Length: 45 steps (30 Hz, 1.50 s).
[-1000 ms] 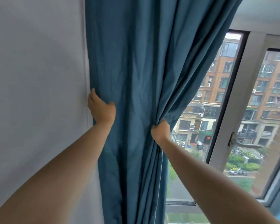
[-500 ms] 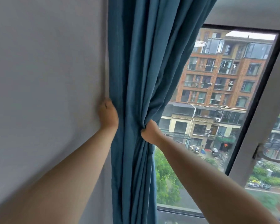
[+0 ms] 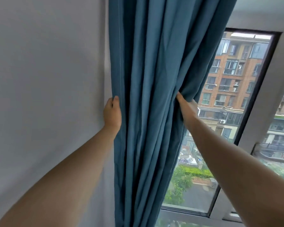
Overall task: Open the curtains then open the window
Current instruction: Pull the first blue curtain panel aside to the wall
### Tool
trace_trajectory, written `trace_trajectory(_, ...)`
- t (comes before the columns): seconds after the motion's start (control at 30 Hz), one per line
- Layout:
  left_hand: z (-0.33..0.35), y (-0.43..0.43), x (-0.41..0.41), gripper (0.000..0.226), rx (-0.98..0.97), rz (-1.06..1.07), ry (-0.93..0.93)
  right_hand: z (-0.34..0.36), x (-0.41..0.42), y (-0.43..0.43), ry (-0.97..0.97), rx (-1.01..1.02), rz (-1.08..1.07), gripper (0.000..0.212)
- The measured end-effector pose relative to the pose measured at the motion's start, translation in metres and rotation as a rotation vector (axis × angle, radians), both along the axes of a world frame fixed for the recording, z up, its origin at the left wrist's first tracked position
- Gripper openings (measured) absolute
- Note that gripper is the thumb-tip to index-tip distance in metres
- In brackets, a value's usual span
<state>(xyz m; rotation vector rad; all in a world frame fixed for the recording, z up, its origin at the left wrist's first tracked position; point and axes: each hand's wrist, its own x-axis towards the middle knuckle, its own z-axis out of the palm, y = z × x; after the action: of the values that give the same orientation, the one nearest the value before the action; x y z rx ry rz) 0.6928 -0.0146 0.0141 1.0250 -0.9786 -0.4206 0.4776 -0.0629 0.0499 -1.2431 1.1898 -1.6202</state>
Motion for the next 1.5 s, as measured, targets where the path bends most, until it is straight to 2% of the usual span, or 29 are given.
trace_trajectory(0.07,0.002,0.002,-0.003,0.033,-0.007,-0.022,-0.009,0.008,-0.004,0.002,0.138,-0.037,-0.157,0.070)
trace_trajectory(0.17,0.009,0.006,-0.008,0.027,-0.019,-0.121,-0.024,0.015,-0.012,0.004,0.285,-0.037,-0.203,0.070)
trace_trajectory(0.27,0.016,0.006,-0.011,0.029,-0.017,-0.211,-0.076,0.022,-0.013,0.005,0.213,-0.063,-0.096,0.072)
trace_trajectory(0.37,0.022,0.004,-0.015,0.025,-0.019,-0.252,-0.078,0.031,-0.009,0.011,0.123,-0.046,0.002,0.048)
trace_trajectory(0.5,0.024,-0.002,-0.008,0.018,0.021,-0.184,-0.037,0.040,0.021,0.019,0.410,-0.219,-0.082,0.024)
trace_trajectory(0.67,0.033,0.000,0.014,0.032,-0.041,0.002,0.164,0.050,0.085,0.028,0.729,-0.376,-0.019,0.029)
trace_trajectory(0.77,0.045,0.005,0.026,0.037,-0.090,0.021,0.254,0.053,0.126,0.034,0.839,-0.411,0.087,0.037)
trace_trajectory(0.9,0.051,0.004,0.043,0.039,-0.039,0.001,0.348,0.048,0.153,0.027,0.981,-0.363,0.200,0.048)
trace_trajectory(1.27,0.035,0.012,0.024,0.051,0.019,-0.137,0.362,0.033,0.128,0.012,0.968,-0.216,0.253,0.043)
trace_trajectory(1.4,0.028,0.015,0.023,0.052,0.083,-0.133,0.278,0.021,0.116,0.013,0.984,-0.183,0.297,0.041)
trace_trajectory(1.5,0.019,0.016,0.021,0.062,0.074,-0.095,0.102,0.009,0.111,0.020,0.988,-0.187,0.342,0.050)
